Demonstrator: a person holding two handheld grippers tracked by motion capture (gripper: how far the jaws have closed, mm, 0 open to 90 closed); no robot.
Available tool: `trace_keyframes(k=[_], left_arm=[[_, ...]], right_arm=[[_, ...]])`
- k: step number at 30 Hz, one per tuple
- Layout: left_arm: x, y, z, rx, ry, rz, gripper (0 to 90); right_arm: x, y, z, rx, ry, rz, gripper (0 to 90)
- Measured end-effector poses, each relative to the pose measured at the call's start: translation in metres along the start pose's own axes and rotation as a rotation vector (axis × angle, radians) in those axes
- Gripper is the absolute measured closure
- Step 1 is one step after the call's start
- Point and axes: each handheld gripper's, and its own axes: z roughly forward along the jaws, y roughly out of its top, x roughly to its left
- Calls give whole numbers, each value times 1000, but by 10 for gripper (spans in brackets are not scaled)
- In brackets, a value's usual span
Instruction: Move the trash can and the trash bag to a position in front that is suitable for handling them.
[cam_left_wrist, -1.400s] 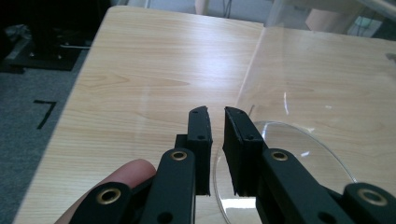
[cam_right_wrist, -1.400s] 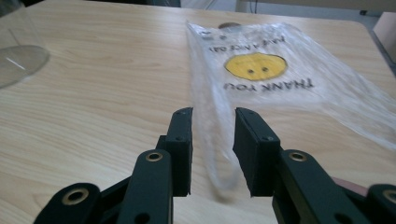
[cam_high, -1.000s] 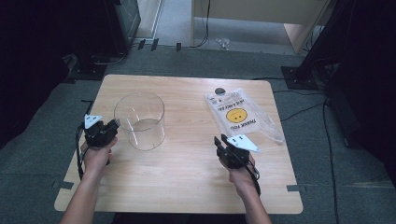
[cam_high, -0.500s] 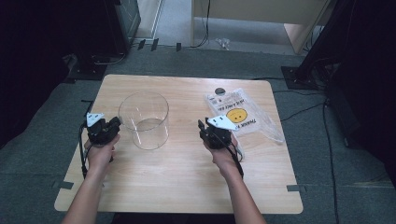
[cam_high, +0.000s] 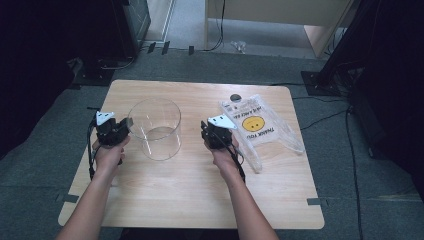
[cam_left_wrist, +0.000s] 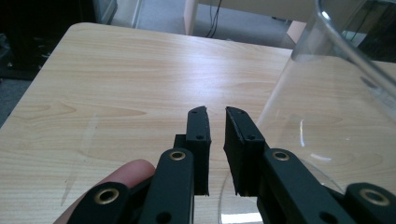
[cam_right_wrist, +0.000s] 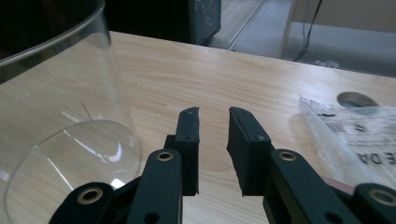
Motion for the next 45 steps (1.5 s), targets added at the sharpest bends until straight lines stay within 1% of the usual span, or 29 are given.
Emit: trace_keyframes(k=[2,3,4,5,6,7,8,9,10,12,13,16,17,19,20,21,22,23,24,26,28,29,30,31,33,36,40,41,45], left_arm=[[-1,-1,1,5,-14,0,798],[-1,-1,1,5,-14,0,796],[-2,-1,1,4,-17,4,797],[-2,-1,1,5,-24,0,797],[-3,-1,2,4,-30,-4,796],[-3,-1,2,3,-33,-4,796],[-4,-1,3,6,-35,-3,804],[-5,-1,4,7,-37,-1,804],[-7,-1,5,12,-42,1,804],[-11,-1,6,11,-56,4,812],[-11,-1,6,11,-56,4,814],[-15,-1,7,12,-86,-3,812],[-19,-1,8,20,-97,9,814],[-22,-1,8,22,-92,18,827],[-24,-1,8,20,-86,24,849],[-27,-2,8,18,-86,28,882],[-27,-2,8,18,-86,28,897],[-30,-2,8,14,-82,36,900],[-32,-3,7,6,-81,38,900],[-35,-4,5,5,-81,39,900],[-39,-7,3,1,-86,48,900],[-41,-8,2,0,-89,47,900],[-42,-9,1,2,-92,50,900],[-45,-10,0,4,-95,53,900],[-49,-12,-2,6,-100,62,900],[-56,-15,-6,9,-109,67,900],[-64,-21,-12,8,-116,53,900],[-66,-23,-14,10,-117,51,900],[-77,-27,-20,15,-120,74,900]], right_arm=[[5,0,10,0,23,-1,738],[5,0,10,0,23,-1,738],[8,0,18,11,26,-8,735],[8,0,18,11,26,-8,735],[7,0,25,-4,63,13,735],[7,0,25,-4,63,13,735],[5,0,31,-16,80,75,732],[5,0,31,-16,80,75,732],[4,1,34,-16,84,99,731],[3,4,39,-38,105,132,737],[3,4,39,-38,105,132,737],[5,8,44,-33,131,166,777],[6,8,44,-33,138,166,787],[7,8,44,-37,135,159,812],[7,8,44,-38,133,154,815],[5,7,42,-30,152,164,852],[5,7,42,-30,152,164,852],[5,6,41,-25,160,159,894],[6,7,39,-21,158,152,900],[6,7,36,-16,147,136,900],[4,6,34,-15,148,136,900],[1,3,29,-20,161,145,900],[1,3,29,-20,161,145,900],[-2,-1,23,-24,167,143,900],[-3,-2,21,-26,165,141,900],[-6,-6,9,-26,153,128,900],[-8,-9,-1,-15,149,106,900],[-10,-10,-7,-10,149,90,900],[-13,-13,-15,-7,143,82,900]])
